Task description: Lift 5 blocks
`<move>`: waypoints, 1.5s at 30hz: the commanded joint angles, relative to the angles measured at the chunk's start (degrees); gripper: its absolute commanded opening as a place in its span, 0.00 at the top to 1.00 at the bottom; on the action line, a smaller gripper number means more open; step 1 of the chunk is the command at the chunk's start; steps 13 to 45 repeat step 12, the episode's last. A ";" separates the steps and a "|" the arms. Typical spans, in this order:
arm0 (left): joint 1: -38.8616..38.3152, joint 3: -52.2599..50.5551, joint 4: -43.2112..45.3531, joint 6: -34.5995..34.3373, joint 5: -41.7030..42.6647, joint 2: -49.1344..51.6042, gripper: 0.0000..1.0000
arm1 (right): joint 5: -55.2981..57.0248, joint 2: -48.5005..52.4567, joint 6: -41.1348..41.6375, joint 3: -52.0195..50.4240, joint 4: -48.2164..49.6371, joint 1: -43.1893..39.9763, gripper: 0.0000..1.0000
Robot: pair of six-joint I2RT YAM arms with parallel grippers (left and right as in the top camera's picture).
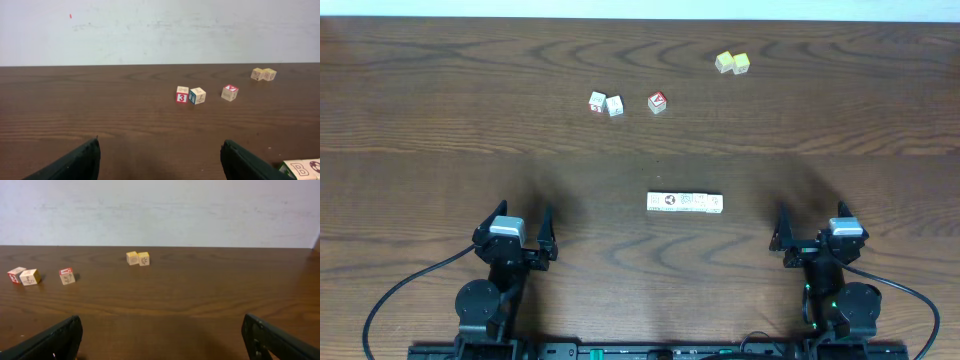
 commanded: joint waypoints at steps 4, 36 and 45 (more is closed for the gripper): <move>0.28 -1.29 -1.53 0.59 -0.26 -0.39 0.23 | 0.96 -0.35 0.13 -0.04 -0.31 -0.66 0.01; 0.28 -1.29 -1.53 0.59 -0.26 -0.39 0.23 | 0.96 -0.35 0.13 -0.04 -0.31 -0.66 0.01; 0.28 -1.29 -1.53 0.59 -0.26 -0.39 0.23 | 0.96 -0.35 0.13 -0.04 -0.31 -0.66 0.01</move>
